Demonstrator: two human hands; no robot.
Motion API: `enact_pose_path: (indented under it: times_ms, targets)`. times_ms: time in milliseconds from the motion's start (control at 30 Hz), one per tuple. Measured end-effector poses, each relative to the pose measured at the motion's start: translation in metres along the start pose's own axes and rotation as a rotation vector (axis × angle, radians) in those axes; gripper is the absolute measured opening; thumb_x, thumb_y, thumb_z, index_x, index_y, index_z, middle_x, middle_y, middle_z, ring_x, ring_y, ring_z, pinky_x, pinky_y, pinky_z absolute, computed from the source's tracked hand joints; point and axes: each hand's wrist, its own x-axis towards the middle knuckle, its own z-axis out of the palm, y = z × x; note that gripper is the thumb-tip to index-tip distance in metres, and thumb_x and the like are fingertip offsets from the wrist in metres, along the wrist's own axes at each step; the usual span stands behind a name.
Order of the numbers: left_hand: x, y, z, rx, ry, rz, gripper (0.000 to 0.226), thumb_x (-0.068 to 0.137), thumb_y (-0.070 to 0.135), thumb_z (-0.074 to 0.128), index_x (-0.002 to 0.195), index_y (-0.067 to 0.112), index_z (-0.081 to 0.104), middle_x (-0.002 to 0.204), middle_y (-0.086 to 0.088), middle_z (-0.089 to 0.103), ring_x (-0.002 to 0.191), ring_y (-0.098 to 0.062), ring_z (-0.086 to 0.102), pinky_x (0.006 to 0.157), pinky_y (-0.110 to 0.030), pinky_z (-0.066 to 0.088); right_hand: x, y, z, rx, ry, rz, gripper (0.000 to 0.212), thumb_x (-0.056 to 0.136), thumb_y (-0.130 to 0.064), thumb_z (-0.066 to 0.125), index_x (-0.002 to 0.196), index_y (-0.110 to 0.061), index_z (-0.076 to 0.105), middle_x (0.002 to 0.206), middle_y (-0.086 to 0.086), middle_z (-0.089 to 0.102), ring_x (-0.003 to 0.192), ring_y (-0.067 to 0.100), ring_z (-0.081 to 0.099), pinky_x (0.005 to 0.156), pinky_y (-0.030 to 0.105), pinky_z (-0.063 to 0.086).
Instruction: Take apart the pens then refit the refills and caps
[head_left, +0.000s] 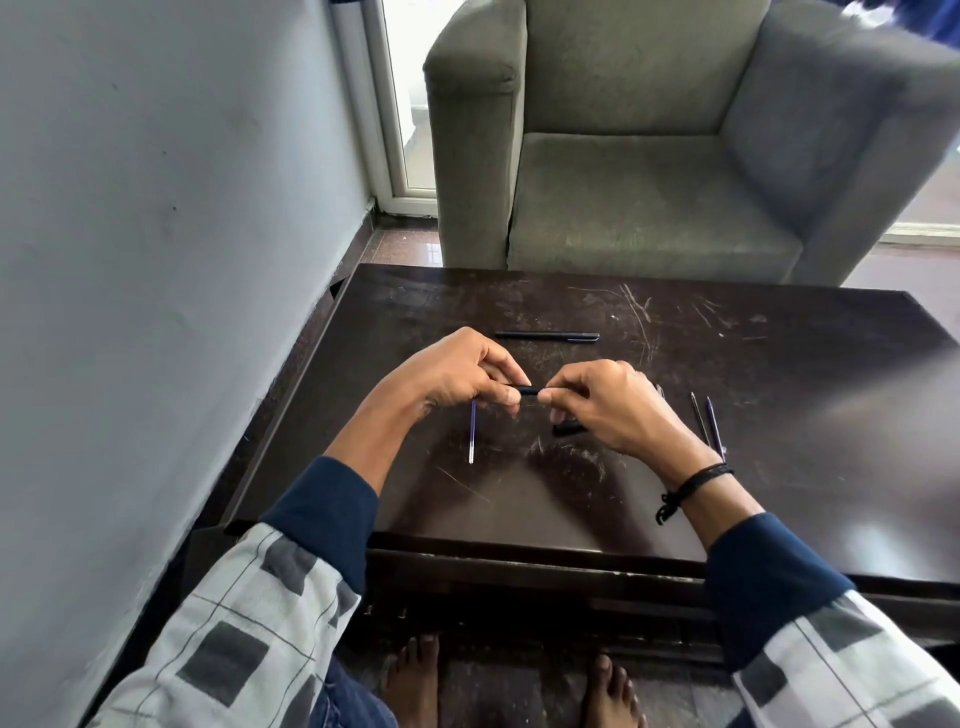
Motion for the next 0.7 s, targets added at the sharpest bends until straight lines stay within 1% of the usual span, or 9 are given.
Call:
enact_pose_path:
  times_ms: [67,133,233,300,367,433,567,600,700]
  targets:
    - [0.001,0.000,0.000,0.011,0.008,0.010,0.020,0.084,0.001,0.079,0.104,0.005,0.077,0.084,-0.012,0.080,0.078,-0.014,0.074,0.070,-0.020,0.056,-0.001,-0.001,-0.002,-0.011,-0.011,-0.001,0.023,0.098,-0.047,0.059,0.080,-0.036,0.068,0.077,-0.018,0.073,0.072,-0.005,0.063,0.058,0.016,0.036]
    - [0.001,0.000,0.000,0.022,0.016,0.013,0.020,0.083,0.002,0.080,0.103,0.008,0.078,0.084,-0.009,0.080,0.081,-0.014,0.076,0.077,-0.022,0.058,-0.001,0.000,-0.001,0.002,-0.008,-0.007,0.022,0.098,-0.047,0.059,0.083,-0.035,0.070,0.079,-0.018,0.073,0.077,-0.003,0.065,0.060,0.016,0.040]
    - [0.001,0.000,-0.002,0.026,0.023,0.012,0.020,0.082,0.002,0.081,0.101,0.010,0.078,0.084,-0.009,0.080,0.081,-0.012,0.076,0.077,-0.019,0.057,-0.001,0.001,0.001,0.027,0.046,-0.022,0.014,0.093,-0.047,0.066,0.093,-0.035,0.072,0.083,-0.016,0.071,0.078,0.000,0.063,0.060,0.016,0.040]
    - [0.000,0.001,-0.001,0.031,0.028,0.010,0.020,0.082,0.001,0.081,0.101,0.008,0.078,0.085,-0.010,0.080,0.080,-0.012,0.076,0.075,-0.016,0.057,0.000,0.000,0.002,0.017,0.065,-0.030,0.012,0.092,-0.046,0.068,0.093,-0.035,0.071,0.082,-0.015,0.069,0.077,0.000,0.062,0.058,0.018,0.038]
    - [0.000,0.003,0.002,0.051,0.056,0.019,0.021,0.082,0.001,0.081,0.101,0.007,0.079,0.085,-0.010,0.080,0.080,-0.012,0.076,0.075,-0.015,0.055,0.001,0.000,0.001,-0.005,0.052,-0.025,0.011,0.094,-0.047,0.065,0.089,-0.037,0.069,0.079,-0.016,0.070,0.075,-0.001,0.062,0.059,0.021,0.041]
    - [0.001,0.003,0.005,0.079,0.091,0.034,0.020,0.081,0.003,0.083,0.099,0.011,0.080,0.083,-0.006,0.080,0.081,-0.013,0.077,0.080,-0.020,0.056,0.002,0.003,0.000,-0.015,0.035,-0.010,0.016,0.095,-0.048,0.062,0.083,-0.040,0.067,0.074,-0.020,0.072,0.074,-0.003,0.063,0.065,0.025,0.047]
    - [0.005,0.002,0.010,0.159,0.136,0.064,0.019,0.078,0.014,0.086,0.091,0.027,0.082,0.081,0.007,0.079,0.085,-0.010,0.076,0.095,-0.040,0.058,0.005,0.008,-0.001,-0.021,0.021,0.024,0.021,0.096,-0.050,0.059,0.085,-0.037,0.071,0.071,-0.027,0.071,0.078,-0.001,0.067,0.074,0.030,0.053]
    - [0.005,0.001,0.011,0.180,0.145,0.073,0.019,0.077,0.017,0.087,0.090,0.030,0.082,0.081,0.010,0.079,0.086,-0.008,0.075,0.096,-0.042,0.057,0.005,0.008,-0.001,-0.015,0.015,0.029,0.021,0.097,-0.050,0.058,0.085,-0.037,0.071,0.071,-0.028,0.071,0.079,-0.001,0.067,0.075,0.030,0.053]
    - [0.006,0.001,0.010,0.225,0.154,0.084,0.019,0.076,0.022,0.088,0.090,0.033,0.082,0.084,0.014,0.078,0.088,-0.004,0.073,0.095,-0.042,0.057,0.006,0.009,-0.001,0.007,-0.009,0.029,0.022,0.097,-0.051,0.059,0.085,-0.037,0.071,0.071,-0.028,0.071,0.078,-0.002,0.067,0.075,0.030,0.053]
